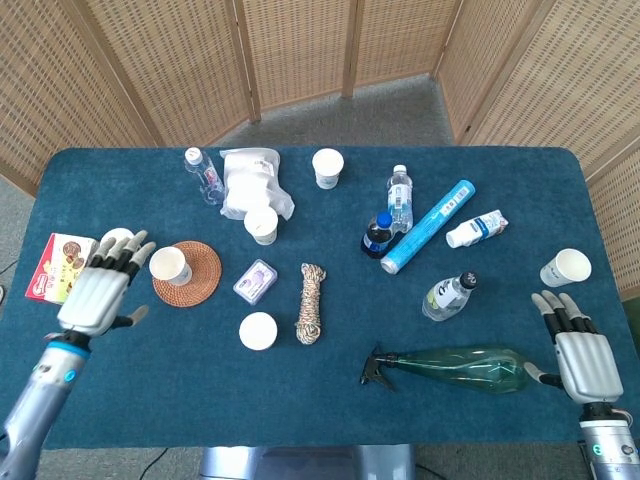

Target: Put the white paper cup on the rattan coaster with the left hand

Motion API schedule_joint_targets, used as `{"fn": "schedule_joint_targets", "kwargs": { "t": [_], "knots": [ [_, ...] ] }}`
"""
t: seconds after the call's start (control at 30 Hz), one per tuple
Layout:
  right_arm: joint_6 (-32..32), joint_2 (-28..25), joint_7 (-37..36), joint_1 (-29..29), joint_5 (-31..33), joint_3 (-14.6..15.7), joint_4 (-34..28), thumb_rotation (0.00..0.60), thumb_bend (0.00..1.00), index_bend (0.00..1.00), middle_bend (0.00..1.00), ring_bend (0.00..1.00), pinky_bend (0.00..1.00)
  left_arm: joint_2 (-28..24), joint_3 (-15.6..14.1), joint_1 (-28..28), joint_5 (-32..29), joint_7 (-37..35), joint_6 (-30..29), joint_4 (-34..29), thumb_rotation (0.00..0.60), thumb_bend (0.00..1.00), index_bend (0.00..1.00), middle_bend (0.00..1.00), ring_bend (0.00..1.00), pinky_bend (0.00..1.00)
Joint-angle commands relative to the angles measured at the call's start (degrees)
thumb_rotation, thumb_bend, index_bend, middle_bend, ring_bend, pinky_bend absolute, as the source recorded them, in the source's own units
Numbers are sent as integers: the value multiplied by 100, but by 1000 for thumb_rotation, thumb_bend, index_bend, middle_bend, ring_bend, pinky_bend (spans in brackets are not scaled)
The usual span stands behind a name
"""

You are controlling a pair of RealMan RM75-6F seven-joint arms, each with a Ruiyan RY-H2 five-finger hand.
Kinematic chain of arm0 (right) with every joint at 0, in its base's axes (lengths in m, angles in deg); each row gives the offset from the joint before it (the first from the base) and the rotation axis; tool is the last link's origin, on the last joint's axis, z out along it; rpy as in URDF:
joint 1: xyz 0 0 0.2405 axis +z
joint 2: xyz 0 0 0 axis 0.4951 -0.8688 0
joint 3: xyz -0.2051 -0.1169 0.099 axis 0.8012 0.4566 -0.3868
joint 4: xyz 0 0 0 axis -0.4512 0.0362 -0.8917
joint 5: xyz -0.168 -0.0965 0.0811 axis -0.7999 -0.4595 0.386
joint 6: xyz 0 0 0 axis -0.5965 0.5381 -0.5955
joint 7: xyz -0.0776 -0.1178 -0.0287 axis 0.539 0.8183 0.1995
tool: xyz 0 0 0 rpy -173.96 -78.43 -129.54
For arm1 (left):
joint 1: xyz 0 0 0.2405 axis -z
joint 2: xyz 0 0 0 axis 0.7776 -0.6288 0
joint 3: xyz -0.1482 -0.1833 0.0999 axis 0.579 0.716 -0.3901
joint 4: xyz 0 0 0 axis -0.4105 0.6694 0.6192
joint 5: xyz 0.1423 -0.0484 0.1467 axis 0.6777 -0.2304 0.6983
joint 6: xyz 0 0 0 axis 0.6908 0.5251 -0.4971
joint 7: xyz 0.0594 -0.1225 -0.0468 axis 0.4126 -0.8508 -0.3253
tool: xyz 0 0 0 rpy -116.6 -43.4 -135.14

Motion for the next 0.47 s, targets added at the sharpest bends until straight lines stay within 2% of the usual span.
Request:
{"fn": "schedule_joint_targets", "kwargs": {
  "t": [0.03,0.23,0.47],
  "knots": [
    [33,-8,16,4,-27,-14,-35,600,0,83,7,53,239,-264,-364,-485,499,-201,-530,-117,600,292,0,0,0,0],
    [2,-14,5,-1,31,-16,-20,600,0,83,8,53,239,-267,-647,-1054,993,-520,-1158,185,600,292,0,0,0,0],
    [13,-7,-9,-5,-10,1,-15,600,0,83,7,53,239,-37,-774,-1437,1233,-964,-1433,559,600,292,0,0,0,0]
  ]
}}
